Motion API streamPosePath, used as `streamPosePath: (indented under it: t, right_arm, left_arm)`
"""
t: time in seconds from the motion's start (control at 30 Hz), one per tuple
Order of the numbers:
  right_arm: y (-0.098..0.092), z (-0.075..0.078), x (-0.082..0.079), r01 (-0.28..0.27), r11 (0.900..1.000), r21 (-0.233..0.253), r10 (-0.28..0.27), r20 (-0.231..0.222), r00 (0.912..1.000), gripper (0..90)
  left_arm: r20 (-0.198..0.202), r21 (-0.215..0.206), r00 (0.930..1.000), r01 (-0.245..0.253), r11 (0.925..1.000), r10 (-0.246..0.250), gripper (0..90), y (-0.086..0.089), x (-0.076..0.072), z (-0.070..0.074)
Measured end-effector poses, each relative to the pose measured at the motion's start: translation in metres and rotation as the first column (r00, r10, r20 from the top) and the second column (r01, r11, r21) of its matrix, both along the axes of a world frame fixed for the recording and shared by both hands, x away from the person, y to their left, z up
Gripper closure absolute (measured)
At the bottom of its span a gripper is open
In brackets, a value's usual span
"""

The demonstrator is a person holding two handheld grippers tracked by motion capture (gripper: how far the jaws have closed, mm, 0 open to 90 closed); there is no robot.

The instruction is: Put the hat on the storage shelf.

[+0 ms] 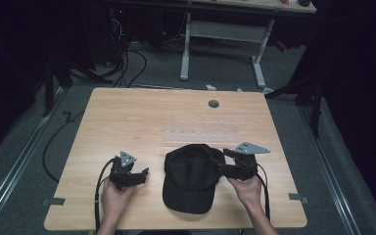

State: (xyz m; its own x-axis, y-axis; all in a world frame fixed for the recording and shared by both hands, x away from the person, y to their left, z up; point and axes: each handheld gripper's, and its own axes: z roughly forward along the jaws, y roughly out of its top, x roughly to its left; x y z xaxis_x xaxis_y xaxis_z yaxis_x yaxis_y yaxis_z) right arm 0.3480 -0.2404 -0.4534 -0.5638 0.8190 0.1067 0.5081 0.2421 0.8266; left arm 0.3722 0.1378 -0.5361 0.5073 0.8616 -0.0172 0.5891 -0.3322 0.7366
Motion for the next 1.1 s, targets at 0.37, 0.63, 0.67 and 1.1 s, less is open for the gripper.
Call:
streamPosePath:
  t: [0.37,0.63,0.67,1.1]
  right_arm:
    - [0.021,0.0,0.027,-0.048,0.999,-0.023,0.047,-0.023,0.9986,29.9]
    - [0.028,-0.01,0.041,-0.058,0.998,-0.041,0.054,-0.075,0.9957,31.7]
    - [0.028,-0.012,0.043,-0.057,0.998,-0.04,0.054,-0.084,0.995,32.7]
    - [0.025,-0.021,0.046,-0.079,0.994,-0.071,0.071,-0.106,0.9918,62.9]
  left_arm:
    - [0.0,-0.001,1.0,-0.001,1.0,0.001,23.9,0.0,0.0,0.0]
    - [0.0,-0.001,1.0,-0.002,1.0,0.002,23.9,0.0,0.0,0.0]
    - [0.0,0.0,1.0,-0.001,1.0,0.001,23.9,0.0,0.0,0.0]
    - [0.0,-0.001,1.0,-0.001,1.0,0.001,23.9,0.0,0.0,0.0]
